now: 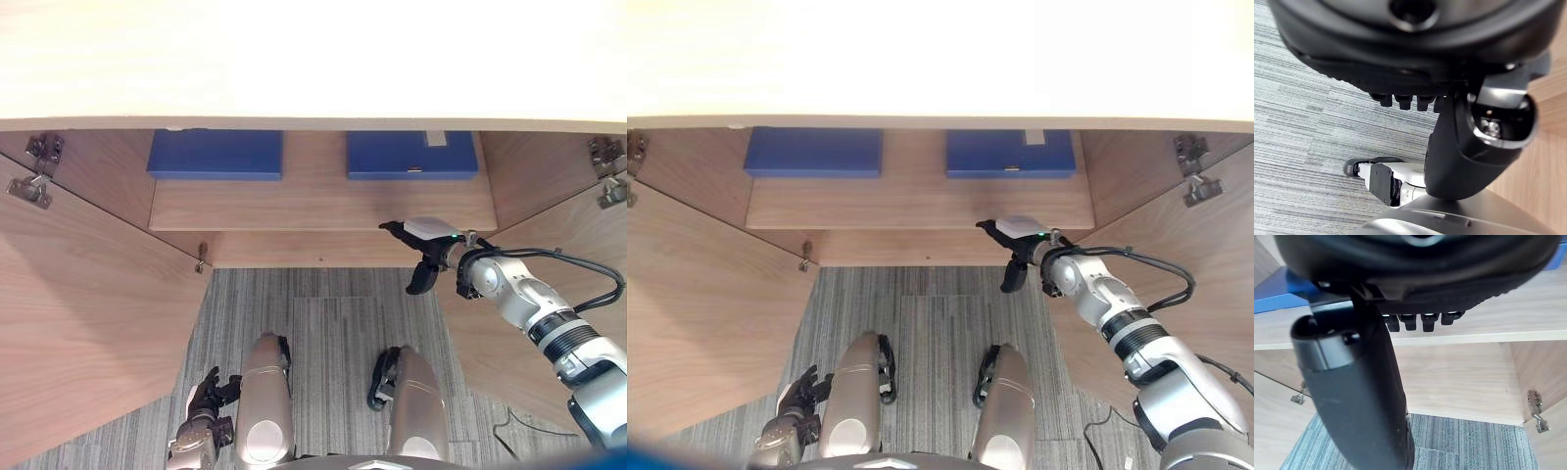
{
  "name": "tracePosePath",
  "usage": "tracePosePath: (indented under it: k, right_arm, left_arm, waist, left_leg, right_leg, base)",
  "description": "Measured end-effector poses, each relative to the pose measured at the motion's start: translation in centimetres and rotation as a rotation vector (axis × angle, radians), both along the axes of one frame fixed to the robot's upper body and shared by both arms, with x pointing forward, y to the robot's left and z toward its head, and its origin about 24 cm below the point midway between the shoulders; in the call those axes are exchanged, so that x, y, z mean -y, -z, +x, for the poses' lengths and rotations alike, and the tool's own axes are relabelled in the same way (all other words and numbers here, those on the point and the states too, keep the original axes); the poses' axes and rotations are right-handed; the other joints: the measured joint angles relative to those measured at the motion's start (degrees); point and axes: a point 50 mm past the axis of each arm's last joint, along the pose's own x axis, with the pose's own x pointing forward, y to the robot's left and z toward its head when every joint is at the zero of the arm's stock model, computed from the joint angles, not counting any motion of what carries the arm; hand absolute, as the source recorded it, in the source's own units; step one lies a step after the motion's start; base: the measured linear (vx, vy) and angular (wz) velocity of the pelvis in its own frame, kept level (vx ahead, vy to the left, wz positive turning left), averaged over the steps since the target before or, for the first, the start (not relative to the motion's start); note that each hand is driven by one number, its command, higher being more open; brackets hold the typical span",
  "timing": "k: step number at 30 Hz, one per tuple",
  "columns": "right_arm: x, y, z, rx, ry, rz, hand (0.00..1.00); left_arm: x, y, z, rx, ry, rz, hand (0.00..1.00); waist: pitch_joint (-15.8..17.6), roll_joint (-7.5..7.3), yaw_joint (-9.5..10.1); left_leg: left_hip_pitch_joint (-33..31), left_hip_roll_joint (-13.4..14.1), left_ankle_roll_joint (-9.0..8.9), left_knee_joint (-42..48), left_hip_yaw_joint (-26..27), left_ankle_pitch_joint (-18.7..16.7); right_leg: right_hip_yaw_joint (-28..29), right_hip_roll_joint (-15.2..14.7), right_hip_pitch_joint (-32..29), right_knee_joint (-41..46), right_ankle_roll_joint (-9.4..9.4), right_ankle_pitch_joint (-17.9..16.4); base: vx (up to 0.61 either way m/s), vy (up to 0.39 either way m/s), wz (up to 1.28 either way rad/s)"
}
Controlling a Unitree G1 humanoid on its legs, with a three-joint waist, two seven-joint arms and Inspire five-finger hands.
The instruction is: Walk over to the cabinet, pick up the folder, carry it to the office cabinet, place the folder inside the office cabinet, then close the office cabinet door
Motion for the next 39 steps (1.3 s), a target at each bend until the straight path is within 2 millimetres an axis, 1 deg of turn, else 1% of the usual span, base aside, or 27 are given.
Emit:
tracePosePath:
  k: [2, 5, 7, 8, 9, 10, 11, 12, 13, 15, 16, 18, 19, 20, 22, 23, 24, 25, 26, 28, 30, 34, 35, 36, 37, 38, 39]
  right_arm:
    - [-0.5, 0.7, -0.4, -0.024, -0.011, 0.015, 1.0]
    - [-1.0, 2.9, -1.5, -0.085, -0.011, 0.047, 1.0]
    - [-0.7, 5.8, -3.6, -0.176, 0.03, 0.088, 1.0]
    - [-0.4, 6.7, -4.2, -0.203, 0.052, 0.11, 1.0]
    - [0.0, 8.8, -5.8, -0.274, 0.107, 0.154, 1.0]
    - [0.2, 10.0, -6.6, -0.315, 0.137, 0.177, 1.0]
    - [0.6, 12.2, -8.3, -0.396, 0.212, 0.227, 1.0]
    - [0.9, 14.6, -10.1, -0.48, 0.307, 0.272, 1.0]
    - [1.0, 15.8, -11.1, -0.522, 0.364, 0.299, 1.0]
    - [1.2, 20.0, -15.8, -0.682, 0.612, 0.4, 1.0]
    - [1.1, 20.8, -17.0, -0.71, 0.674, 0.425, 1.0]
    - [1.3, 22.7, -20.6, -0.745, 0.952, 0.572, 1.0]
    - [1.2, 23.0, -21.3, -0.745, 1.013, 0.603, 1.0]
    - [1.1, 23.7, -23.1, -0.75, 1.142, 0.667, 1.0]
    - [0.3, 24.4, -24.9, -0.753, 1.313, 0.768, 1.0]
    - [0.1, 24.7, -25.5, -0.746, 1.396, 0.817, 1.0]
    - [0.3, 24.8, -26.0, -0.741, 1.486, 0.871, 1.0]
    - [0.9, 24.8, -26.4, -0.718, 1.56, 0.907, 1.0]
    - [1.2, 24.8, -26.9, -0.69, 1.625, 0.946, 1.0]
    - [1.4, 24.9, -27.7, -0.643, 1.745, 1.019, 1.0]
    - [1.1, 25.1, -28.4, -0.626, 1.83, 1.076, 1.0]
    - [1.2, 24.6, -26.9, -0.548, 1.829, 1.123, 1.0]
    - [1.3, 24.5, -26.6, -0.537, 1.819, 1.126, 1.0]
    - [1.5, 24.3, -26.1, -0.523, 1.79, 1.123, 1.0]
    - [1.5, 24.2, -25.6, -0.513, 1.77, 1.123, 1.0]
    - [1.7, 23.7, -24.5, -0.48, 1.725, 1.13, 1.0]
    - [1.5, 23.4, -23.2, -0.455, 1.699, 1.156, 1.0]
  left_arm:
    - [-0.3, 0.3, -0.7, -0.025, -0.004, 0.004, 1.0]
    - [-1.2, 0.6, -1.9, -0.088, 0.006, 0.03, 1.0]
    - [-1.7, 0.8, -2.8, -0.126, 0.03, 0.051, 1.0]
    - [-1.8, 0.8, -2.9, -0.13, 0.031, 0.055, 1.0]
    - [-2.1, 0.9, -3.3, -0.141, 0.034, 0.064, 1.0]
    - [-2.1, 0.9, -3.6, -0.147, 0.033, 0.065, 1.0]
    - [-2.1, 0.9, -3.7, -0.151, 0.033, 0.064, 1.0]
    - [-2.0, 0.9, -3.5, -0.148, 0.044, 0.068, 1.0]
    - [-1.8, 0.9, -3.4, -0.147, 0.051, 0.069, 1.0]
    - [-0.4, 1.2, -3.1, -0.138, 0.063, 0.039, 1.0]
    - [0.1, 1.3, -3.0, -0.134, 0.057, 0.028, 1.0]
    - [1.5, 1.9, -3.4, -0.152, 0.054, -0.008, 1.0]
    - [1.9, 2.0, -3.5, -0.161, 0.057, -0.015, 1.0]
    - [2.4, 2.3, -3.9, -0.18, 0.062, -0.025, 1.0]
    - [2.2, 2.3, -4.1, -0.187, 0.035, -0.026, 1.0]
    - [1.9, 2.3, -4.3, -0.186, -0.004, -0.025, 1.0]
    - [1.7, 2.3, -4.4, -0.181, -0.051, -0.029, 1.0]
    - [1.7, 2.3, -4.5, -0.18, -0.077, -0.036, 1.0]
    - [1.7, 2.4, -4.9, -0.19, -0.094, -0.036, 1.0]
    - [2.0, 2.6, -5.5, -0.206, -0.117, -0.05, 1.0]
    - [1.9, 2.6, -5.6, -0.202, -0.139, -0.059, 1.0]
    - [3.1, 2.7, -4.8, -0.191, -0.092, -0.074, 1.0]
    - [3.5, 2.6, -4.4, -0.184, -0.08, -0.078, 1.0]
    - [3.9, 2.5, -3.6, -0.167, -0.055, -0.078, 1.0]
    - [4.1, 2.4, -3.3, -0.155, -0.052, -0.079, 1.0]
    - [4.4, 2.3, -2.8, -0.135, -0.054, -0.076, 1.0]
    - [4.9, 2.1, -2.1, -0.108, -0.051, -0.082, 1.0]
  waist:
    - [-0.8, -0.78, 0.08]
    - [-2.4, -1.83, -0.22]
    - [-5.5, -2.98, -0.8]
    - [-6.4, -3.21, -0.97]
    - [-8.7, -3.76, -1.49]
    - [-10.0, -3.92, -1.84]
    - [-12.1, -4.14, -2.69]
    - [-13.5, -3.99, -3.19]
    - [-14.3, -3.68, -3.36]
    - [-17.8, -2.12, -4.57]
    - [-18.1, -1.83, -4.76]
    - [-19.1, -1.17, -6.06]
    - [-19.6, -1.18, -6.16]
    - [-20.5, -1.24, -6.35]
    - [-20.9, -1.75, -6.61]
    - [-20.8, -1.87, -6.28]
    - [-20.6, -1.0, -5.49]
    - [-20.5, 0.32, -4.91]
    - [-20.7, 1.45, -4.94]
    - [-20.8, 2.1, -5.55]
    - [-20.8, 1.99, -5.68]
    - [-20.7, 1.82, -5.87]
    - [-20.4, 1.69, -5.86]
    - [-19.7, 2.31, -5.8]
    - [-19.4, 2.72, -5.8]
    - [-18.7, 3.34, -5.55]
    - [-17.8, 4.03, -5.32]
  left_leg:
    - [2.3, 0.3, -0.63, -2.5, 1.2, 0.7]
    - [7.6, 0.6, -1.06, -12.2, 3.1, 5.1]
    - [11.8, -1.0, -1.14, -25.1, 4.4, 11.9]
    - [13.0, -1.7, -1.23, -28.5, 4.6, 13.7]
    - [15.1, -3.3, -1.35, -35.6, 5.2, 17.3]
    - [15.9, -4.2, -1.33, -38.5, 5.4, 18.7]
    - [17.4, -5.7, -1.34, -43.6, 5.5, 21.4]
    - [19.0, -6.7, -1.39, -47.8, 5.5, 23.6]
    - [19.5, -6.8, -1.44, -49.1, 5.3, 24.3]
    - [19.9, -6.8, -1.81, -51.5, 4.1, 25.7]
    - [20.5, -6.8, -1.85, -52.0, 4.0, 26.0]
    - [24.0, -6.8, -2.13, -55.0, 4.0, 27.1]
    - [24.7, -6.8, -2.22, -55.6, 4.1, 27.4]
    - [25.9, -6.6, -2.38, -56.9, 4.4, 27.9]
    - [26.6, -5.4, -3.59, -54.5, 5.5, 26.1]
    - [24.7, -3.9, -3.8, -48.5, 5.7, 22.7]
    - [22.0, -2.2, -3.45, -39.1, 1.5, 17.6]
    - [21.2, -1.8, -3.65, -34.9, -4.2, 13.9]
    - [21.1, -1.6, -4.07, -32.2, -7.3, 11.5]
    - [22.0, -2.2, -4.26, -29.3, -8.9, 7.8]
    - [23.3, -2.4, -3.84, -28.7, -4.7, 6.6]
    - [26.3, -3.3, -2.73, -30.4, 8.1, 6.6]
    - [27.0, -3.5, -2.62, -30.8, 9.5, 6.6]
    - [28.6, -3.8, -2.16, -31.9, 12.5, 6.9]
    - [29.2, -3.7, -1.87, -32.4, 14.4, 7.1]
    - [30.0, -2.8, -1.16, -33.3, 17.8, 7.6]
    - [31.0, -2.2, -1.15, -33.3, 20.7, 7.7]
  right_leg:
    - [0.2, 0.7, 1.6, -2.9, -0.02, 1.4]
    - [-0.5, 3.5, 7.4, -14.8, -0.43, 7.5]
    - [-2.2, 5.4, 13.1, -30.6, -0.66, 15.6]
    - [-2.7, 5.8, 14.9, -35.0, -0.66, 17.9]
    - [-3.4, 6.3, 17.8, -43.5, -0.68, 22.2]
    - [-3.7, 6.4, 18.9, -47.0, -0.6, 24.0]
    - [-4.5, 6.3, 20.8, -52.3, -0.7, 26.7]
    - [-4.9, 6.2, 21.8, -54.5, -0.74, 27.7]
    - [-5.2, 6.3, 21.9, -54.7, -0.75, 27.7]
    - [-6.5, 6.7, 22.2, -55.0, -1.07, 27.4]
    - [-6.6, 6.8, 22.6, -55.1, -1.22, 27.3]
    - [-6.6, 7.2, 24.8, -55.3, -1.62, 26.8]
    - [-6.5, 7.4, 25.1, -55.3, -1.64, 26.7]
    - [-6.3, 7.7, 25.6, -55.2, -1.85, 26.3]
    - [-4.9, 8.5, 26.0, -54.9, -2.12, 26.0]
    - [-3.8, 9.3, 26.0, -54.2, -2.48, 25.7]
    - [-1.4, 11.0, 25.8, -53.3, -3.03, 25.6]
    - [0.8, 12.7, 25.9, -52.9, -3.19, 25.8]
    - [2.6, 13.9, 26.0, -52.9, -3.02, 26.3]
    - [6.8, 15.2, 25.9, -53.7, -2.81, 27.4]
    - [12.0, 15.8, 24.7, -54.8, -2.46, 29.1]
    - [23.3, 15.8, 20.4, -54.9, -1.12, 33.0]
    - [24.1, 15.8, 20.3, -54.8, -1.12, 33.4]
    - [24.3, 16.2, 19.6, -54.2, -1.51, 34.4]
    - [23.0, 16.7, 18.8, -53.8, -2.43, 35.3]
    - [15.9, 16.5, 17.4, -52.2, -6.12, 34.4]
    - [5.1, 14.0, 13.5, -44.8, -10.55, 30.3]
  base:
    - [0.03, 0.042, -0.25]
    - [0.05, 0.036, -0.25]
    - [0.07, 0.005, -0.03]
    - [0.11, -0.008, 0.08]
    - [0.09, -0.009, 0.1]
    - [0.12, -0.024, 0.14]
    - [0.09, -0.036, 0.16]
    - [0.07, -0.044, 0.19]
    - [0.02, -0.057, 0.21]
    - [0.0, -0.059, 0.22]
    - [-0.01, -0.042, 0.11]
    - [-0.05, -0.027, 0.0]
    - [-0.06, -0.02, -0.07]
    - [-0.04, -0.02, -0.14]
    - [-0.06, -0.029, -0.3]
    - [-0.07, -0.054, -0.69]
    - [-0.06, -0.011, -1.04]
    - [-0.03, 0.038, -1.22]
    - [-0.04, 0.13, -1.26]
    - [-0.08, 0.195, -1.09]
    - [-0.09, 0.19, -1.33]
    - [-0.05, 0.146, -1.49]
    - [-0.05, 0.125, -1.19]
    - [-0.03, 0.045, -0.95]
    - [-0.05, -0.002, -1.25]
    - [-0.01, -0.014, -1.29]
    - [0.0, 0.007, -1.2]
